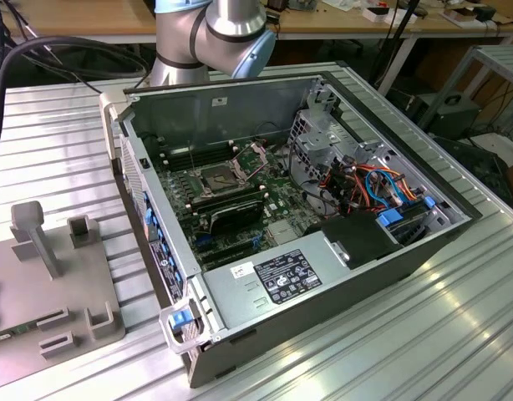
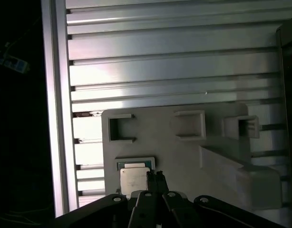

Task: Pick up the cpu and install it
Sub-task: 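Reach for the cpu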

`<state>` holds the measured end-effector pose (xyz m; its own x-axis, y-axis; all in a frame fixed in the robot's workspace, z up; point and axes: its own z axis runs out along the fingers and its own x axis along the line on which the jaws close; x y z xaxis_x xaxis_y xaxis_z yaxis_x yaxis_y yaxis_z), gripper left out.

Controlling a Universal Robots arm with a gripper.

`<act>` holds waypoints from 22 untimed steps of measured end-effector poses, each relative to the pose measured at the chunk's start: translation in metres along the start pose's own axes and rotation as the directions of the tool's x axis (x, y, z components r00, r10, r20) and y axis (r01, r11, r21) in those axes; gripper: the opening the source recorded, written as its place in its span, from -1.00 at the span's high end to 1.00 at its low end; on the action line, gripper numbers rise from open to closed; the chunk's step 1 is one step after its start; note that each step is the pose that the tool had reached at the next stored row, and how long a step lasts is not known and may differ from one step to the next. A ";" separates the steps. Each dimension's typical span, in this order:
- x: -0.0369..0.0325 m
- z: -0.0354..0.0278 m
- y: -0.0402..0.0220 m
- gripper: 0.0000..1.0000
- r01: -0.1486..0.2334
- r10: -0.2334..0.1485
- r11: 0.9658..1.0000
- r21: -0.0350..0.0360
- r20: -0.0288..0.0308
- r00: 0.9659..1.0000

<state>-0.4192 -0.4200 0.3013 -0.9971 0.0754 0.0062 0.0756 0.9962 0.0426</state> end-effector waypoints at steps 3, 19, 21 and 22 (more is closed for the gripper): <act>-0.0001 0.0015 -0.0005 0.79 0.000 0.000 1.000 0.001 0.000 1.000; -0.0001 0.0108 -0.0062 0.79 0.000 0.000 1.000 0.002 -0.001 1.000; 0.0001 0.0116 -0.0073 0.79 0.000 0.000 1.000 0.002 -0.001 1.000; 0.0002 0.0121 -0.0081 0.79 0.000 0.000 1.000 0.002 -0.001 1.000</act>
<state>-0.4201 -0.4275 0.2890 -0.9971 0.0753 0.0074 0.0755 0.9963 0.0404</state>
